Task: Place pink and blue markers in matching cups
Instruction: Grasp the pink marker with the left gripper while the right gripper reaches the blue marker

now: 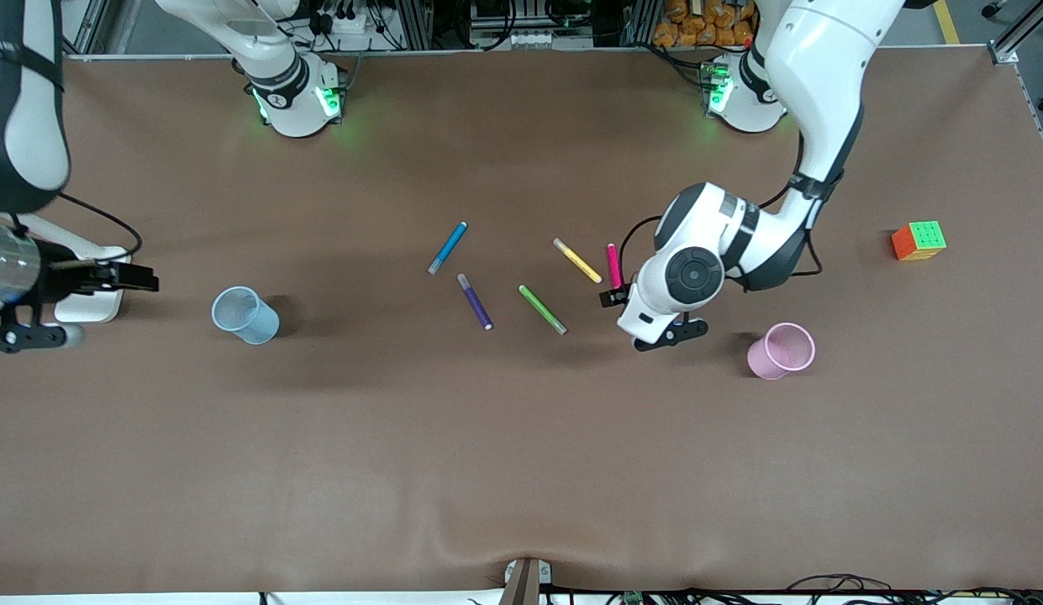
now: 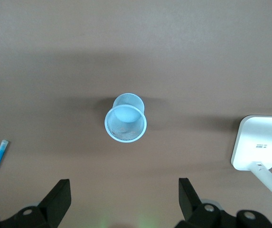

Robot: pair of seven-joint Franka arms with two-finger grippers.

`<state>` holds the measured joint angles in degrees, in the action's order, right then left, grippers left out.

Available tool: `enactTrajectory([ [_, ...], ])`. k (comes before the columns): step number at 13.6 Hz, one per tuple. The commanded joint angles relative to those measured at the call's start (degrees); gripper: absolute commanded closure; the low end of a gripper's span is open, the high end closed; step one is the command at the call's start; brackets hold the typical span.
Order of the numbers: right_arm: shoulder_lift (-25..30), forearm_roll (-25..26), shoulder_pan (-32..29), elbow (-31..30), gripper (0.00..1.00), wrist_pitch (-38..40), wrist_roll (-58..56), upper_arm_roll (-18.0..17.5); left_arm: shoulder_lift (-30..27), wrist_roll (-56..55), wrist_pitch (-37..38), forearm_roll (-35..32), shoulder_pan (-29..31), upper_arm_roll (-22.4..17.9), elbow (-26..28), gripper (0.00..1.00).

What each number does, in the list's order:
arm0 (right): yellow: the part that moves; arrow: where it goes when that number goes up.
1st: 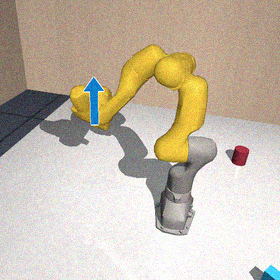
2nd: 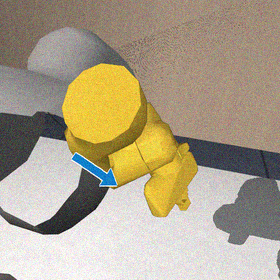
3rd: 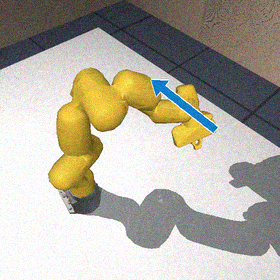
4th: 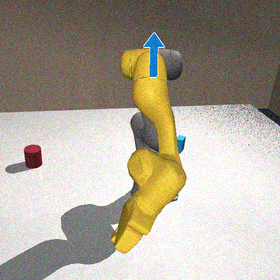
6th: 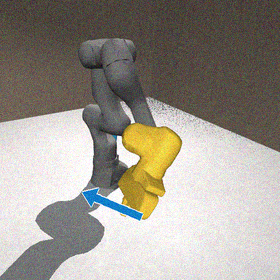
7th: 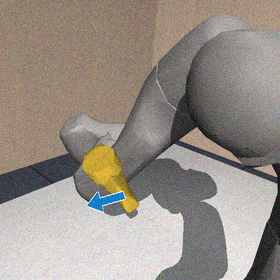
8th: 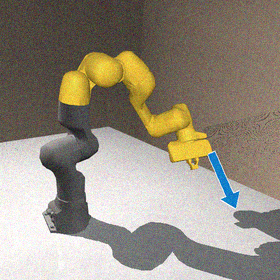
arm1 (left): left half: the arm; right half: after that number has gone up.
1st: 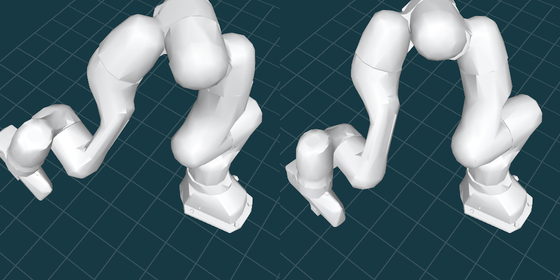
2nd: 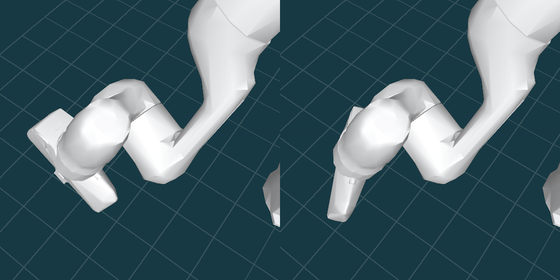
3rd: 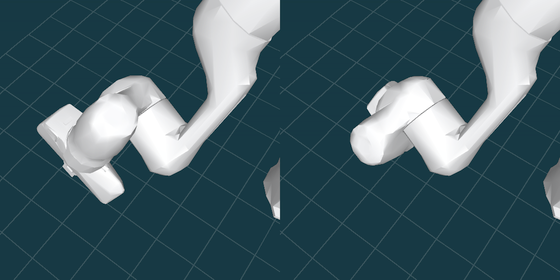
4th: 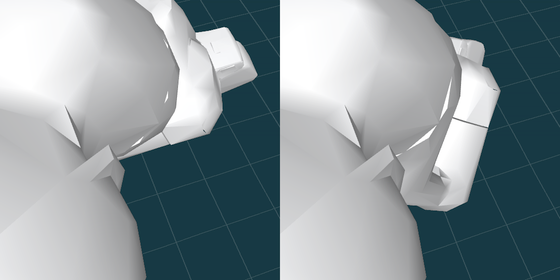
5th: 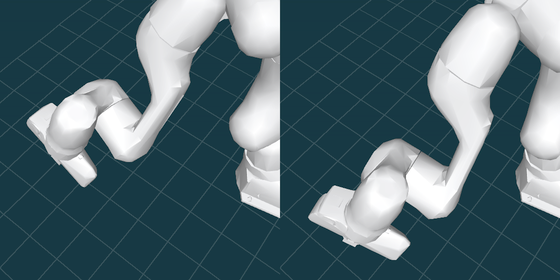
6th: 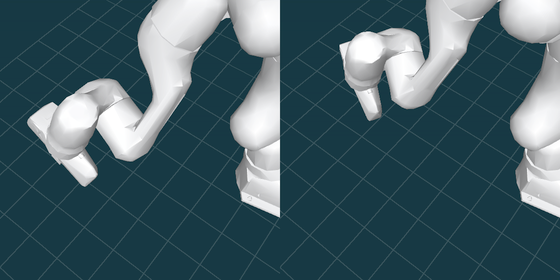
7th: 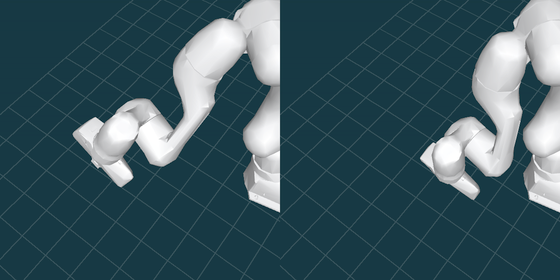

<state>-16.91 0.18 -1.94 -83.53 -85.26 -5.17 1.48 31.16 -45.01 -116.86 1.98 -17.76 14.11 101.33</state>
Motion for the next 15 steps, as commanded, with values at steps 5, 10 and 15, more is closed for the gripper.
enactTrajectory([
  [5, 3.19, -4.82, 5.80, -6.71, 0.00, 5.81, 25.79, -0.69, 3.82, -1.74, -3.64, 0.75, -1.48, -0.22, 0.63, 0.25],
  [10, 12.85, -6.16, 15.89, -27.08, 0.00, -9.45, 46.77, -0.69, 6.37, -3.06, -7.59, 0.66, -1.66, -0.22, 0.71, 0.34],
  [15, 12.87, -6.86, 22.50, -33.78, 0.00, -16.94, 60.71, -0.78, 6.37, -3.06, -7.69, 0.66, -1.57, -0.22, 1.33, 0.41],
])
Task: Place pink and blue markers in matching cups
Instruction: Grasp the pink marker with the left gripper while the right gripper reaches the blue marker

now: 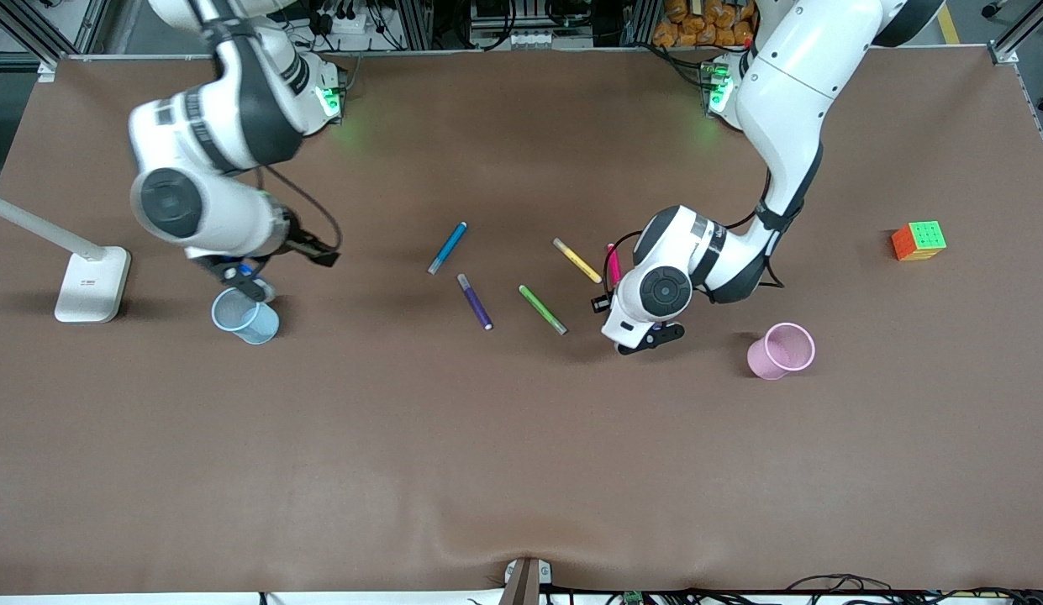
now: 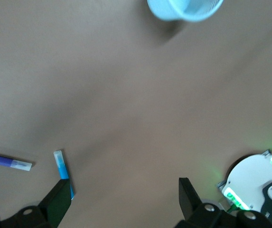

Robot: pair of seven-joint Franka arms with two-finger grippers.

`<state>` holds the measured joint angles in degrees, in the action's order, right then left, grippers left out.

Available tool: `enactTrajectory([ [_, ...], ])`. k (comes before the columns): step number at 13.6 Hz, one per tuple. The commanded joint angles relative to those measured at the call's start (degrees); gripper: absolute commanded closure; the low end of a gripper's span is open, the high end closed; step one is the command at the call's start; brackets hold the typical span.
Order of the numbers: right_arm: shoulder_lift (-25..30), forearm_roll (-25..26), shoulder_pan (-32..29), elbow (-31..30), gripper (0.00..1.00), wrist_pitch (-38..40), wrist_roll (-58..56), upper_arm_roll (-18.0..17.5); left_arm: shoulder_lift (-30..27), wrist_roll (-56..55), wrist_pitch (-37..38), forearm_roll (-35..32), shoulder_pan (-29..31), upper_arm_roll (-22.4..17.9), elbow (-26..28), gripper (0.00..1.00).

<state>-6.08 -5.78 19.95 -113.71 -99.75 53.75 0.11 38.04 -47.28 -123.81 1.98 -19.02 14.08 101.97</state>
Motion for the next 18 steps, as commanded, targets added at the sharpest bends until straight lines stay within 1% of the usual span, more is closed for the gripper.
enactTrajectory([
  [1, 2.38, -2.46, 1.92, -7.19, 0.00, -6.47, 3.28, 0.60, -0.43, -0.54, -0.73, 0.57, -0.31, -0.19, 0.69, 0.43],
  [2, 2.47, -2.74, 3.59, -9.49, 0.00, -10.25, 5.38, 0.60, -0.43, -0.10, -0.73, 0.57, -0.31, -0.19, 0.69, 0.47],
  [3, 2.04, -2.83, 4.57, -10.21, 0.00, -12.20, 7.23, 0.60, -0.43, 0.17, -0.73, 0.57, -0.31, -0.11, 0.69, 0.52],
  [4, 1.16, -3.53, 5.79, -10.57, 0.00, -14.31, 9.25, 0.60, -0.43, 0.08, -0.73, 0.57, -0.31, -0.11, 0.77, 0.52],
  [5, 0.55, -4.32, 7.98, -12.75, 0.00, -18.59, 11.10, 0.60, -0.43, 0.17, -0.73, 0.57, -0.31, -0.11, 0.86, 0.52],
  [7, 0.28, -4.41, 10.28, -17.75, 0.00, -27.56, 11.73, 0.60, -0.52, 0.17, -0.73, 0.57, -0.31, -0.11, 1.04, 0.53],
  [8, -0.25, -4.41, 11.16, -18.82, 0.00, -30.38, 12.17, 0.60, -0.60, 0.17, -0.73, 0.57, -0.31, -0.11, 1.39, 0.53],
  [10, -2.87, -5.64, 13.17, -18.83, 0.00, -33.47, 15.23, 0.60, -0.78, 0.17, -0.73, 0.48, -0.31, -0.11, 1.57, 0.54],
  [12, -5.86, -7.22, 16.16, -18.83, 0.09, -38.13, 16.73, 0.60, -1.04, 0.35, -0.73, 0.48, -0.31, -0.11, 1.83, 0.55],
  [14, -7.10, -7.31, 16.88, -18.66, 0.11, -39.55, 18.23, 0.60, -0.96, 0.87, -0.73, 0.40, -0.31, -0.11, 1.83, 0.58],
  [16, -9.38, -7.31, 18.10, -18.83, 0.15, -42.09, 18.32, 0.68, -0.96, 2.27, -0.73, 0.40, -0.31, -0.11, 1.92, 0.61],
  [18, -11.49, -7.31, 18.28, -18.66, 0.25, -43.76, 18.32, 0.60, -0.96, 2.54, -0.73, 0.40, -0.31, -0.11, 2.01, 0.64],
])
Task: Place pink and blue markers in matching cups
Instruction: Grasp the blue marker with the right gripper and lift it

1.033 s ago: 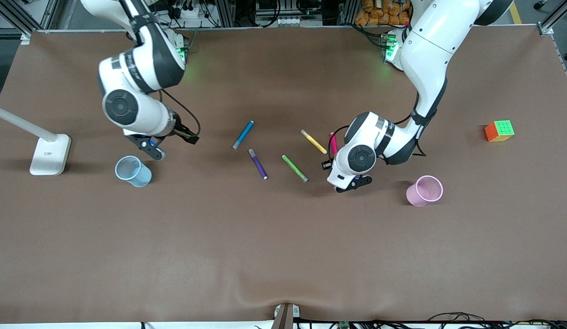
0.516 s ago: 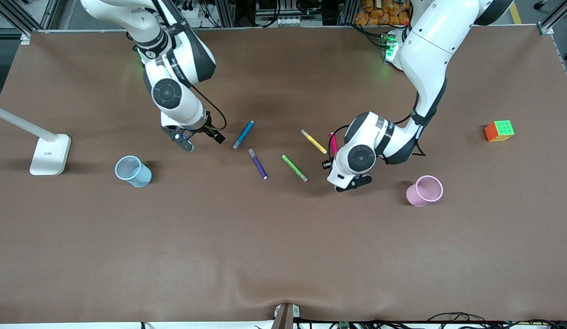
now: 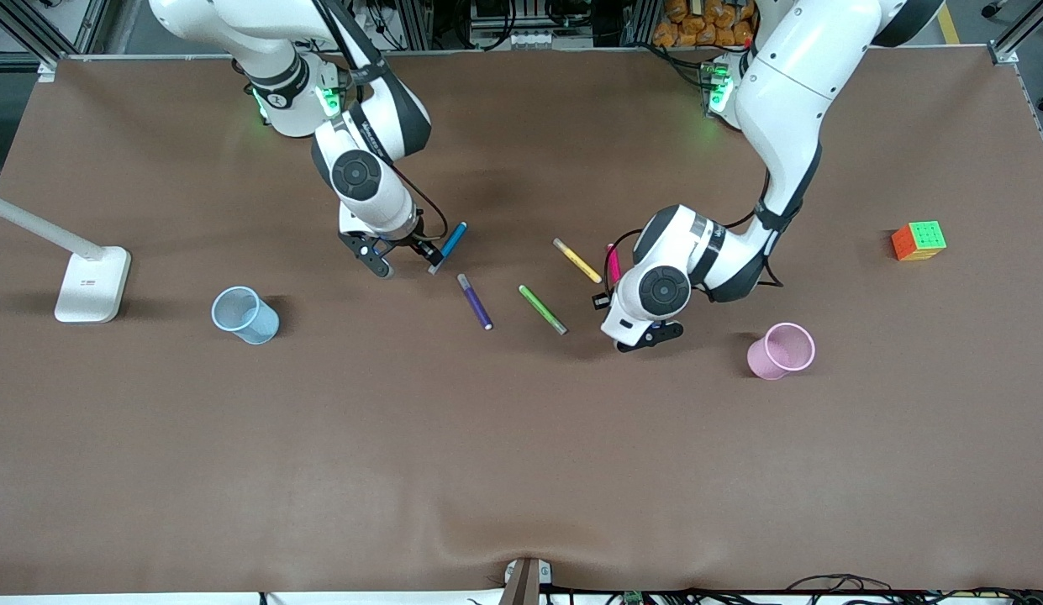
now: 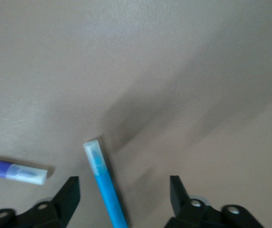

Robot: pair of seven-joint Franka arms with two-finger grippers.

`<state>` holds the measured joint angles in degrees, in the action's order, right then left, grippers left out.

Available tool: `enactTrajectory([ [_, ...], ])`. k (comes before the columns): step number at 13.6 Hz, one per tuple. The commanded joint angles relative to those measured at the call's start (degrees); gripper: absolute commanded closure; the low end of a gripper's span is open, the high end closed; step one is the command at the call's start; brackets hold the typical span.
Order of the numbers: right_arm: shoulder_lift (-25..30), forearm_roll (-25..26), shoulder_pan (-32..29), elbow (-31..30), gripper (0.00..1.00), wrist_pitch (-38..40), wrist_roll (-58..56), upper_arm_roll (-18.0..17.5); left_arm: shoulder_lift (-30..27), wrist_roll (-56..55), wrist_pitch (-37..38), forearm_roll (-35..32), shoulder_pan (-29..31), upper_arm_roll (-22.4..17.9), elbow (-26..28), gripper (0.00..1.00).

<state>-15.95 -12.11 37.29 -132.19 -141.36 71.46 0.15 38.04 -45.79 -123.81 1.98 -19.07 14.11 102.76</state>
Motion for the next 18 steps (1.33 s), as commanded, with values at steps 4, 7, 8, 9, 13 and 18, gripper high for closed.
enactTrajectory([
  [4, -3.64, -0.99, 2.43, 0.00, 0.40, -6.64, 1.05, 0.56, -0.95, 1.85, -0.73, -0.04, -0.27, -0.13, 1.31, 0.69],
  [7, -4.70, -0.99, 2.88, 0.18, 0.41, -8.31, 1.31, 0.56, -0.95, 2.46, -0.82, -0.04, -0.26, -0.13, 1.31, 0.83],
  [8, -5.31, -0.99, 3.22, 0.35, 0.41, -9.01, 1.40, 0.56, -1.04, 2.38, -0.82, -0.04, -0.18, -0.13, 1.31, 0.93],
  [9, -5.84, -0.99, 3.58, 0.62, 0.44, -9.46, 2.10, 0.56, -1.04, 2.38, -0.82, -0.04, -0.18, -0.04, 1.22, 1.00],
  [13, -7.16, -0.99, 4.54, 1.23, 0.72, -10.68, 3.25, 0.56, -1.83, 2.38, -0.21, 0.04, 0.08, -0.13, 1.31, 1.00],
  [18, -3.05, -0.90, 2.62, 2.54, 1.00, -1.16, 2.11, 1.60, -6.39, 2.29, 5.32, -0.04, 0.79, -0.22, 1.13, 1.00],
])
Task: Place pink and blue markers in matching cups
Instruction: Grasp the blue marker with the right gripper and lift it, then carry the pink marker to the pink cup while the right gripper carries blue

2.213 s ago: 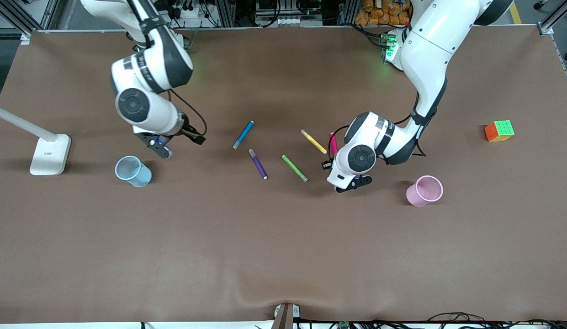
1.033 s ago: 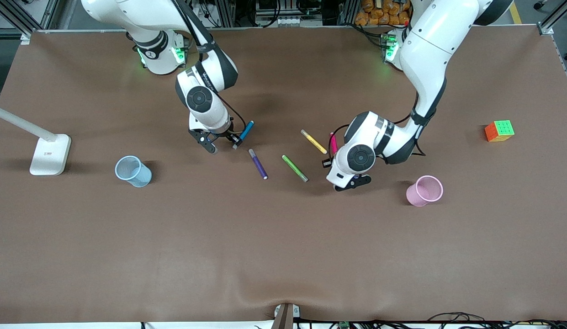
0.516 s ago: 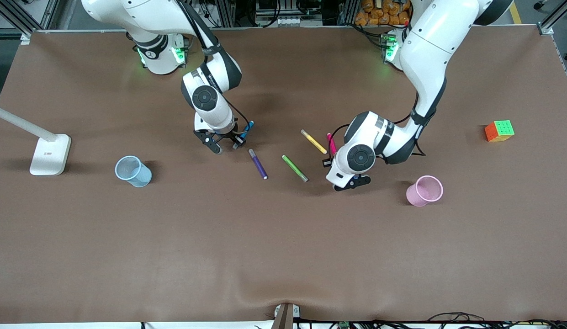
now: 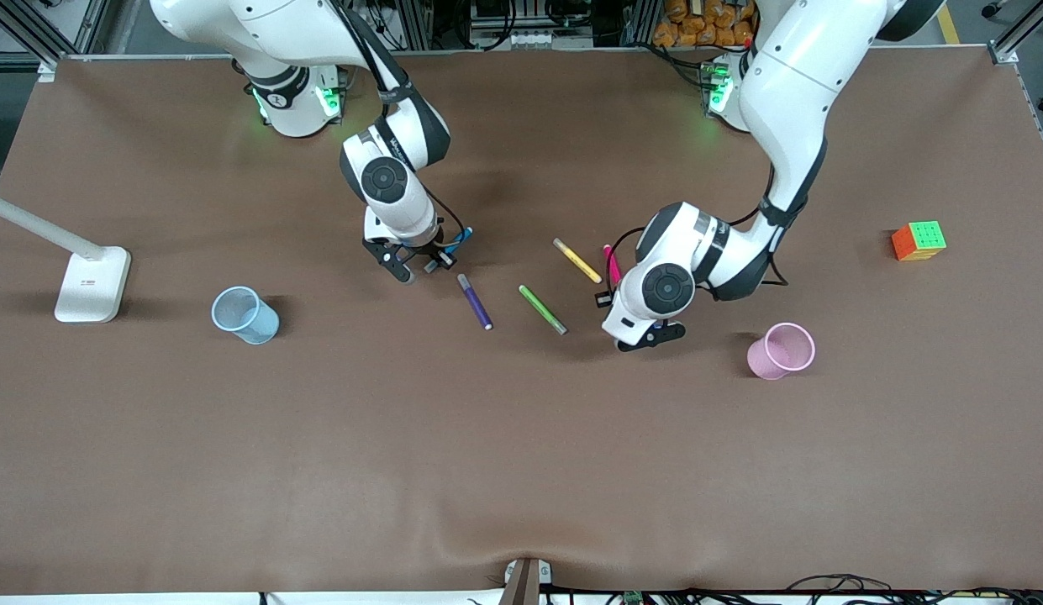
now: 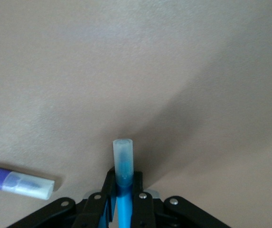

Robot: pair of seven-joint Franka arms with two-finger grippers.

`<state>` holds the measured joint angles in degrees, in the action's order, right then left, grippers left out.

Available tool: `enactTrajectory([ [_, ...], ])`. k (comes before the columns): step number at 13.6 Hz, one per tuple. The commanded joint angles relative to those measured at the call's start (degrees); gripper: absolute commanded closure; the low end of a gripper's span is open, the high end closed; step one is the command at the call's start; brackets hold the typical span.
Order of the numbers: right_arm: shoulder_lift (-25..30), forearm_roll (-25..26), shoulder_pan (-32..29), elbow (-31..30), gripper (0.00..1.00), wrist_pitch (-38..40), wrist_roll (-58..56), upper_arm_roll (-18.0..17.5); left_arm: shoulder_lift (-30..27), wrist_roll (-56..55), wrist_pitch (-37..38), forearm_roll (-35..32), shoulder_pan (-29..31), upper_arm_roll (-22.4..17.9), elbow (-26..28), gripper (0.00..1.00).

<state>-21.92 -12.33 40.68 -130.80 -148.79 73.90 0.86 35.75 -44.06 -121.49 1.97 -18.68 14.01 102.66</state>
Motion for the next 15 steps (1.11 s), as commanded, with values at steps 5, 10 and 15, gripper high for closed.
enactTrajectory([
  [5, 13.11, 1.16, -8.32, 8.10, 1.00, 31.34, -11.20, 4.41, -12.27, 0.73, 8.46, -0.22, 4.52, -0.56, 0.52, 1.00],
  [10, 21.04, 19.50, -12.28, 10.21, 1.00, 35.32, -19.04, 4.50, -17.29, 4.51, 8.47, -3.47, 10.23, -0.56, -0.27, 1.00],
  [15, 20.61, 29.29, -18.78, 12.33, 1.00, 27.70, -36.59, 4.50, -19.76, 5.39, 8.55, -12.41, 12.18, -0.74, -2.46, 1.00],
])
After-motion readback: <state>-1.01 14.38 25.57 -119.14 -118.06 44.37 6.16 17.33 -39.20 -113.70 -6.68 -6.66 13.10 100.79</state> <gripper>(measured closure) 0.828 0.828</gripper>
